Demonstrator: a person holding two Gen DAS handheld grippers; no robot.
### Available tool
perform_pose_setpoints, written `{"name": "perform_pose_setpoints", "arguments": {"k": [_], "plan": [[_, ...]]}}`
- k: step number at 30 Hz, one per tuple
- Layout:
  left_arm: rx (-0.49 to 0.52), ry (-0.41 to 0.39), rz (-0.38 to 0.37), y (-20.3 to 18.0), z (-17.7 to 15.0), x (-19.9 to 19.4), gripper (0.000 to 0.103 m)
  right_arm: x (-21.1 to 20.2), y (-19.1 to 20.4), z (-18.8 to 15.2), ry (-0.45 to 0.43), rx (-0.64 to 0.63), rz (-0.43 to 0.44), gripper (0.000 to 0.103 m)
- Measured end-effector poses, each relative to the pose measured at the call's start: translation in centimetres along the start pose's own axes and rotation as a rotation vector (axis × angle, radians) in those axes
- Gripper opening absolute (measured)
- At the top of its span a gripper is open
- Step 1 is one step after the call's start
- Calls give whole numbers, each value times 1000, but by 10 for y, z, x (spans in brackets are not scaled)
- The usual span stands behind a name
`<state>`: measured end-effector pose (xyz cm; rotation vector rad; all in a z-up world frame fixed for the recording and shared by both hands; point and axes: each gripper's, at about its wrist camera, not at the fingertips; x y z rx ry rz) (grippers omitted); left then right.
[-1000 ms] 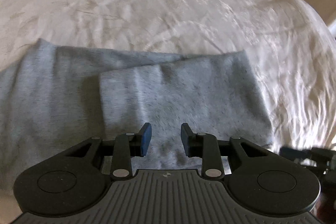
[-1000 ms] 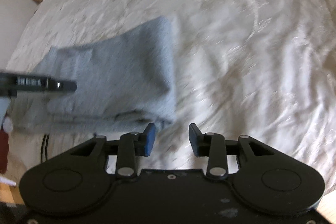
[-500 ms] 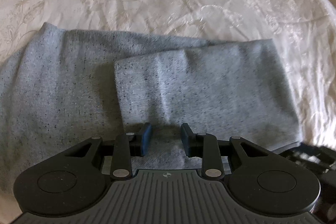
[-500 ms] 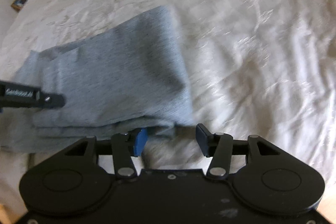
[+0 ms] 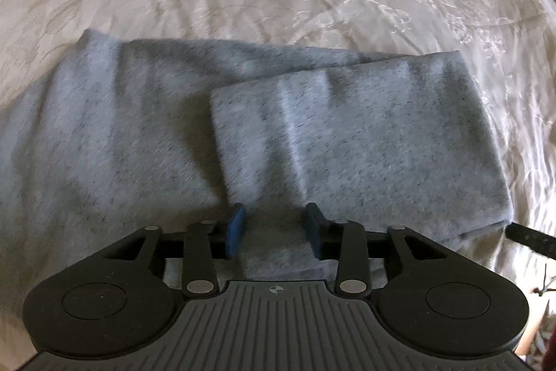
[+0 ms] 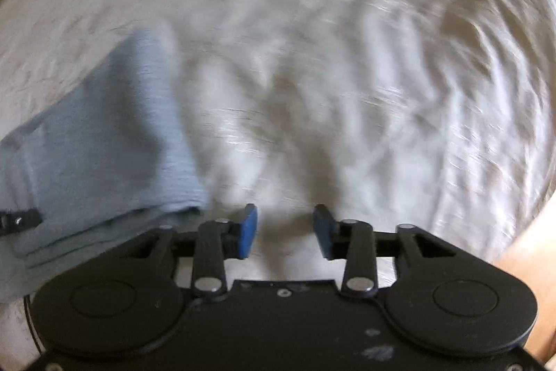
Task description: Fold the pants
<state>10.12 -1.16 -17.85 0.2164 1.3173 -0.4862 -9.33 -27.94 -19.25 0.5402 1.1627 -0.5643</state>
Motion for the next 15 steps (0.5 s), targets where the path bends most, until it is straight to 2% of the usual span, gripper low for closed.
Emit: {"name": "perform_pose_setpoints", "arguments": {"k": [2, 5, 6, 7, 8, 11, 15], "plan": [[-30, 1, 6, 7, -3, -4, 38, -11, -11, 3, -33, 6, 49, 38], [-71, -2, 25, 17, -7, -7, 38, -31, -4, 15, -138, -112, 120, 36], [-82, -3, 32, 19, -9, -9, 38, -36, 2, 19, -164, -149, 159, 24], [-98, -6, 39, 22, -10, -10, 38, -37, 9, 23, -176, -187, 196, 8], [-111, -11, 44, 24, -11, -13, 38, -34, 17, 28, -168, -223, 231, 2], [-141, -34, 56, 26, -15, -23, 38, -15, 38, 33, -119, -289, 277, 2], [-171, -58, 60, 27, -22, -37, 38, 25, 51, 29, 7, -373, 189, 2]]}}
Point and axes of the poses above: each gripper's, at about its wrist camera, not at the fingertips, and x roughly the way its jaws point, y to its left, z to its top, and after that the axes turned 5 degrees about -x, right-handed
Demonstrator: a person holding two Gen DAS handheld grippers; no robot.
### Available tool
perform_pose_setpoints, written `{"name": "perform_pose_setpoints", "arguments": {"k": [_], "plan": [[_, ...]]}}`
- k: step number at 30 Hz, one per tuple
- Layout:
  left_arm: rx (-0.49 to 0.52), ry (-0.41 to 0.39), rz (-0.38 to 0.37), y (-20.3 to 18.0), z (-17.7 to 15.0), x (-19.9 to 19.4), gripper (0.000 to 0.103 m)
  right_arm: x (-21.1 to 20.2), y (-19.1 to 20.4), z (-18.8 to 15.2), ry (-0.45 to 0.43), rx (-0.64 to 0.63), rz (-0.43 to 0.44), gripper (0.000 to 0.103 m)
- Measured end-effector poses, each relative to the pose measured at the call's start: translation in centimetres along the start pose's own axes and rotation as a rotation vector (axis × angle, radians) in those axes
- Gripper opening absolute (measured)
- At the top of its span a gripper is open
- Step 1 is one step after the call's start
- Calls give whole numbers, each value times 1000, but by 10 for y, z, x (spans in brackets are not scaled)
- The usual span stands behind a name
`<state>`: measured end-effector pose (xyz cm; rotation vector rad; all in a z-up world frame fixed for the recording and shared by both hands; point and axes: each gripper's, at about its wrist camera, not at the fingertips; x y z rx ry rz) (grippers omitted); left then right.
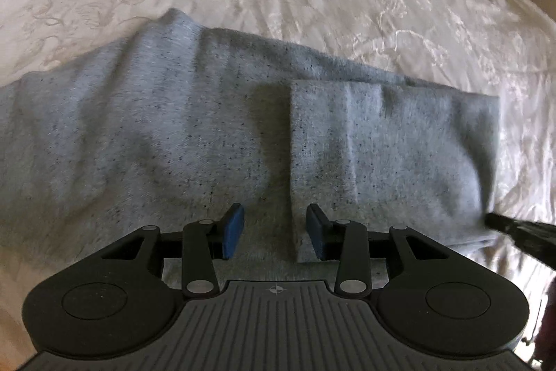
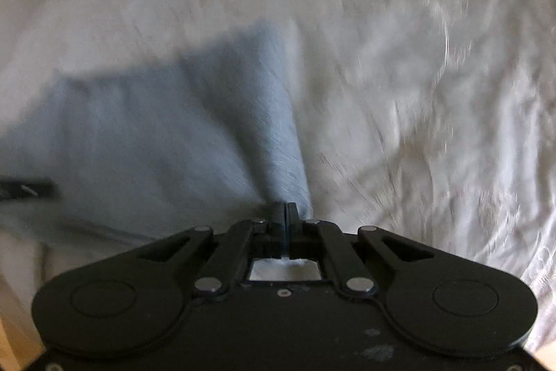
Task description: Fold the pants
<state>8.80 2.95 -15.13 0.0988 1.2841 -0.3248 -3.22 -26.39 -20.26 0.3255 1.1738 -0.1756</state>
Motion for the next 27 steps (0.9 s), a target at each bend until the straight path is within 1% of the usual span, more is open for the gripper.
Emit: {"name": "perform_pose_setpoints", "arguments": {"k": [2, 3, 6, 8, 12, 14, 16, 18, 21, 23, 26, 27], "plan": [[-14, -11, 5, 0, -2, -5, 38, -4, -5, 4, -3, 12, -12, 2], [-23, -16, 8, 1, -4, -7, 38, -11, -6, 8, -25, 6, -3, 3], [-50, -20, 19, 2, -8, -10, 38, -31, -4, 24, -127, -49, 42, 6], [-66, -15, 29, 2, -10, -9, 38, -31, 1, 39, -159, -83, 76, 7], [-87, -15, 41, -2, -15, -15, 38, -1, 9, 72, -165, -107, 81, 7], [-90, -23, 44, -2, -19, -21, 38, 23, 7, 88, -128, -94, 69, 3], [-90, -31, 49, -2, -22, -26, 38, 41, 3, 96, -95, -82, 71, 0], [-91, -36, 53, -1, -24, -28, 38, 47, 5, 100, -95, -86, 71, 0], [-100, -39, 54, 4, -26, -30, 38, 42, 7, 97, -104, -89, 67, 0], [-104, -38, 53, 7, -27, -29, 38, 34, 7, 90, -108, -74, 78, 3], [-109, -35, 33, 15, -26, -28, 38, 27, 6, 80, -95, -52, 78, 7], [-107, -36, 24, 18, -27, -27, 38, 22, 7, 76, -96, -51, 77, 12]]}}
Point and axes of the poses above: each gripper's, at about its wrist camera, not at the fingertips, and x roughly the way its jaws point, y to its left, z to its top, and after that the axes turned 5 degrees about -x, right-handed
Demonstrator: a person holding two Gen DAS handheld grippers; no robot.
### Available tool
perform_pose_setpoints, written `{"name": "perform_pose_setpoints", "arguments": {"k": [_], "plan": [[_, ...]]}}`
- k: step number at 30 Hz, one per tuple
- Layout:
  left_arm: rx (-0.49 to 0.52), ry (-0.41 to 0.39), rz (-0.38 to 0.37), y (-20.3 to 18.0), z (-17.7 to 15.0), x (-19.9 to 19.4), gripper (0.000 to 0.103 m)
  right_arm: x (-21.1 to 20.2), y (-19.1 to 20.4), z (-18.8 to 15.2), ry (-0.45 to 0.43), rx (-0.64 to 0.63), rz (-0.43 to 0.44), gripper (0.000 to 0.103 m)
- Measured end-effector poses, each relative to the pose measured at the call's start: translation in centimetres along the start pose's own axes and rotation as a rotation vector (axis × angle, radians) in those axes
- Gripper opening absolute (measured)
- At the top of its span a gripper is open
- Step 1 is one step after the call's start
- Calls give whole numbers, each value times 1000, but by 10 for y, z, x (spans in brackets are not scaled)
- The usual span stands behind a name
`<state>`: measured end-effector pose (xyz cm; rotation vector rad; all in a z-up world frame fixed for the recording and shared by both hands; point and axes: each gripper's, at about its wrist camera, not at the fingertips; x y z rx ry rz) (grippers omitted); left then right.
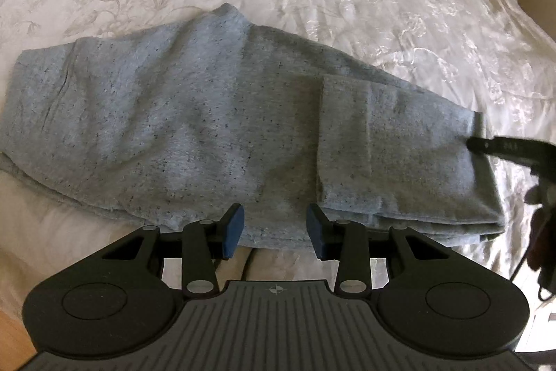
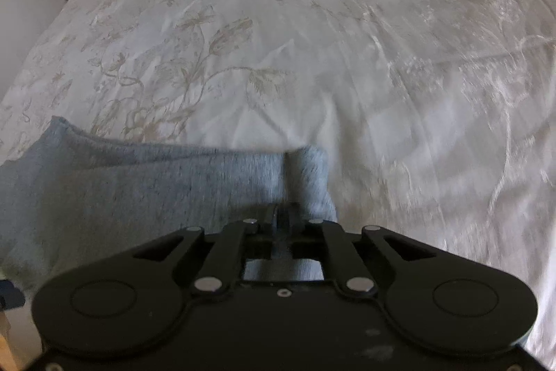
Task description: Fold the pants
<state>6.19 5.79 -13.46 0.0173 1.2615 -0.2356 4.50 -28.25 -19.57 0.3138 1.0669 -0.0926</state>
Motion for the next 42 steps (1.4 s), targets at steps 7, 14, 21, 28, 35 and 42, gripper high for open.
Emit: {"name": "perform_pose_setpoints", "arguments": {"k": [7, 14, 21, 28, 35, 42], "plan": [[59, -34, -32, 26, 5, -6, 44, -49, 37, -19, -123, -44, 13, 30], [88, -42, -95, 80, 19, -7, 72, -86, 120, -38, -291, -120, -15, 78], [84, -72, -120, 153, 39, -19, 88, -57, 208, -38, -104, -115, 90, 6], [75, -63, -139, 220, 57, -19, 93, -18, 288, -7, -89, -137, 93, 8], [59, -46, -154, 261, 72, -14, 102, 50, 326, 39, -41, -116, 32, 10], [41, -43, -185, 277, 81, -15, 102, 103, 325, 69, 26, -132, -74, 7]]}}
Point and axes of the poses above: each gripper's, at about its wrist camera, not at the fingertips, and x roughly the way its jaws point, y to its left, z to its top, and after that the axes turned 5 degrees about -x, right-handed
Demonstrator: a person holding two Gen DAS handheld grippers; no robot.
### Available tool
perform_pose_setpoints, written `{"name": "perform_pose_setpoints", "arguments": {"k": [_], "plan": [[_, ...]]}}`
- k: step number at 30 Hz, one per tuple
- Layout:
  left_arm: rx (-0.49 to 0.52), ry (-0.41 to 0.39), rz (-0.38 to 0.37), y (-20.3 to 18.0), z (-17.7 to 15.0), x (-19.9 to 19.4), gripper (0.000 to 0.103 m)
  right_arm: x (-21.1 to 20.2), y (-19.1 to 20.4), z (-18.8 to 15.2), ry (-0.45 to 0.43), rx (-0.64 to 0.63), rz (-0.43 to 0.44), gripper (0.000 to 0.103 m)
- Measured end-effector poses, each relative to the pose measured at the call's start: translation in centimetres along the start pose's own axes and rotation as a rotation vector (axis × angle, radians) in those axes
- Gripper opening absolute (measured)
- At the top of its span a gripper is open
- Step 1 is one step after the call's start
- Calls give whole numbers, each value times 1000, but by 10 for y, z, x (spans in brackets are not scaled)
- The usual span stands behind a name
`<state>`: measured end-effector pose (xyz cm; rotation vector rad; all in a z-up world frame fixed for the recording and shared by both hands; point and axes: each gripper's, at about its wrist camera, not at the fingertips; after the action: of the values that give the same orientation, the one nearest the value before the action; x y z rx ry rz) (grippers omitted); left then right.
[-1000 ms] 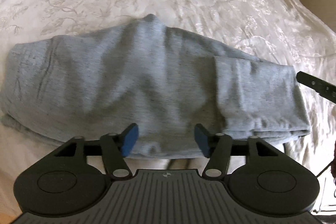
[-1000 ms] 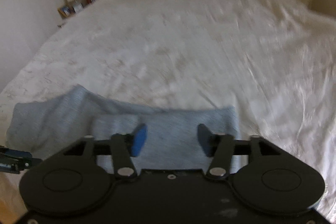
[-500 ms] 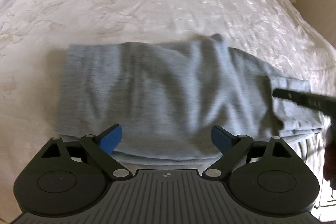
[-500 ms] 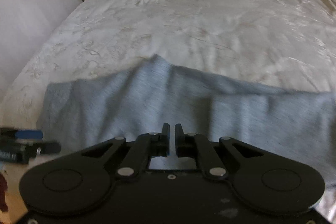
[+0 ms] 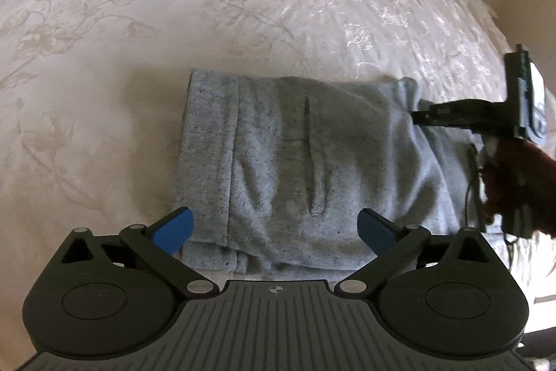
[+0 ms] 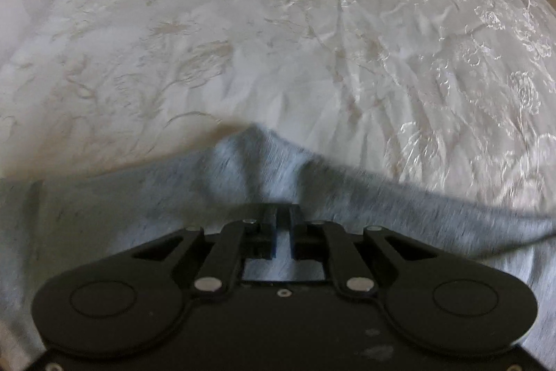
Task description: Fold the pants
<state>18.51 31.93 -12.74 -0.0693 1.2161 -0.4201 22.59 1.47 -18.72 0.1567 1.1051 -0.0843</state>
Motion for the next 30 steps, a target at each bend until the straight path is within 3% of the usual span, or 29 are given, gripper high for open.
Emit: {"name": "perform_pose_setpoints", "arguments": {"k": [2, 5, 11, 19, 24, 30], "plan": [[25, -2, -25, -4, 4, -2, 102, -7, -4, 3, -16, 6, -19, 10], [72, 8, -88, -23, 12, 1, 102, -35, -16, -6, -66, 52, -24, 25], [199, 50, -224, -90, 23, 24, 102, -104, -52, -62, -131, 124, -75, 39], [317, 141, -332, -190, 9, 67, 102, -144, -115, -132, -87, 152, -200, 40], [282, 194, -348, -230, 0, 98, 102, -146, -151, -146, -74, 170, -188, 40], [156, 252, -363, -256, -13, 136, 102, -140, -181, -148, -52, 136, -121, 40]]}}
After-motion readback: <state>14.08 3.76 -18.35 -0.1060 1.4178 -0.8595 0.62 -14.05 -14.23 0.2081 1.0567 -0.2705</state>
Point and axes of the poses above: each gripper's, at about its wrist camera, not at the fingertips, and x roughly the way its jaws point, y to its left, z to its top, and after that the axes turned 5 degrees about -x, right-handed
